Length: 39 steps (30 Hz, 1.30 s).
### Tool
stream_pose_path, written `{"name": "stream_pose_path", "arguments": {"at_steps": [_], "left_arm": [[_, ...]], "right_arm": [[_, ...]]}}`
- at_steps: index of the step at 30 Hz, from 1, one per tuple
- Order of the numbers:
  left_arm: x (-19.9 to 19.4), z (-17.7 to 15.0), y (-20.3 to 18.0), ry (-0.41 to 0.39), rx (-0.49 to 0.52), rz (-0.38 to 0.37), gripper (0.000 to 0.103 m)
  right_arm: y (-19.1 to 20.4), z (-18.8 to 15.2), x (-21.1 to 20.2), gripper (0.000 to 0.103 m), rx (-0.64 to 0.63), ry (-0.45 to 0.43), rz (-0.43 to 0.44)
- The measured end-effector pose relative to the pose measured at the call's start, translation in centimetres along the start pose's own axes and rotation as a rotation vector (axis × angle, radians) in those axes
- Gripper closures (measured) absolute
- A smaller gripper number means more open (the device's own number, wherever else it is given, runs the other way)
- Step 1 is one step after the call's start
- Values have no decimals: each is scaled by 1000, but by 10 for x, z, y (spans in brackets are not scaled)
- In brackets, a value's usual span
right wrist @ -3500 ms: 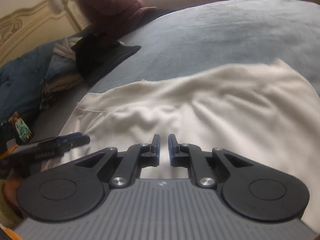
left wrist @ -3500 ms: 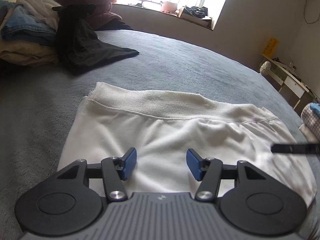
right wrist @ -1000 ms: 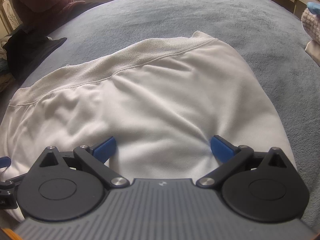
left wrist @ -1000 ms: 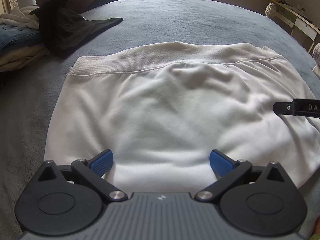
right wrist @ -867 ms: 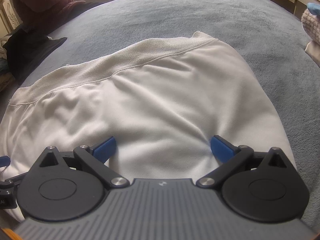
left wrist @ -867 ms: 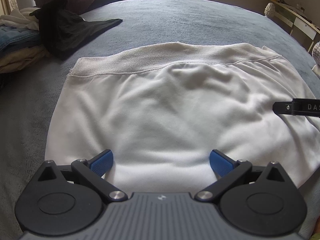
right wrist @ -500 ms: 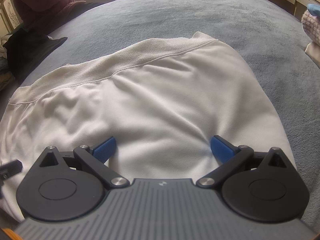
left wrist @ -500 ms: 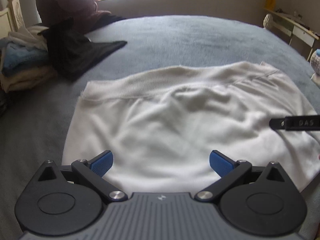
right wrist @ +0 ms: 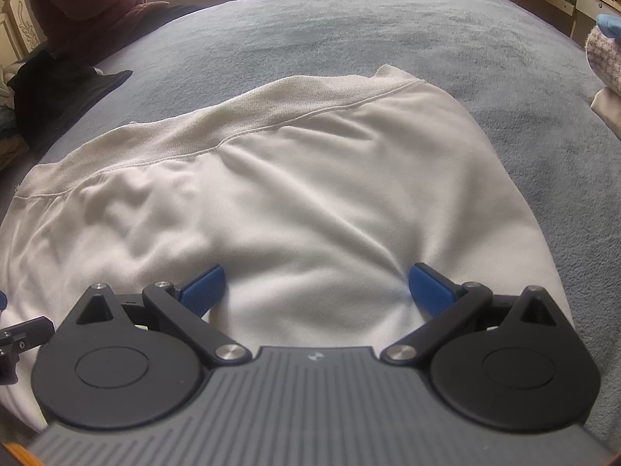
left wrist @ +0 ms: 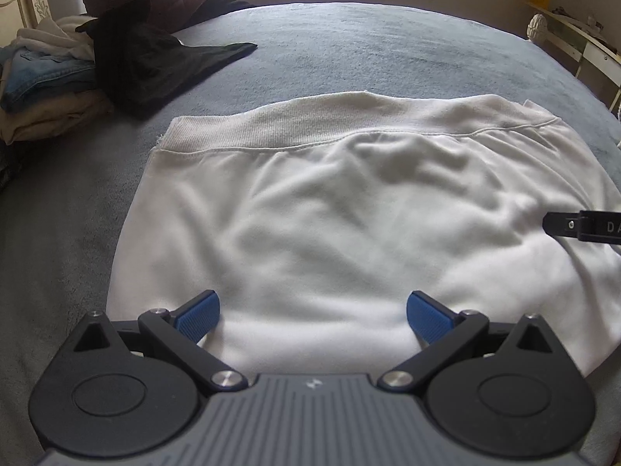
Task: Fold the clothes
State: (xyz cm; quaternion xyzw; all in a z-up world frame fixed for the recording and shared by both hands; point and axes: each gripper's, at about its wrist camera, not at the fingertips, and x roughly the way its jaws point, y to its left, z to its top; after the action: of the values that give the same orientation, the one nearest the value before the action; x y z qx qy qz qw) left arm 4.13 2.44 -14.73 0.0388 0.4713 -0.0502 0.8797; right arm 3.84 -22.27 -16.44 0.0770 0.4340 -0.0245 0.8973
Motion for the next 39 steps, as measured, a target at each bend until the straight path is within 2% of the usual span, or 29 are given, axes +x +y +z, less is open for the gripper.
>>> {"name": "stream_pose_path", "arguments": {"at_steps": [21,39], "left_arm": [[1,0,2,10,-9,-4,0],[2,1,2,14,-17,-7,0]], "right_arm": [[4,-5,0,1,-38,-20,-17],[6,-28,-17,1,-137,-117,22]]}}
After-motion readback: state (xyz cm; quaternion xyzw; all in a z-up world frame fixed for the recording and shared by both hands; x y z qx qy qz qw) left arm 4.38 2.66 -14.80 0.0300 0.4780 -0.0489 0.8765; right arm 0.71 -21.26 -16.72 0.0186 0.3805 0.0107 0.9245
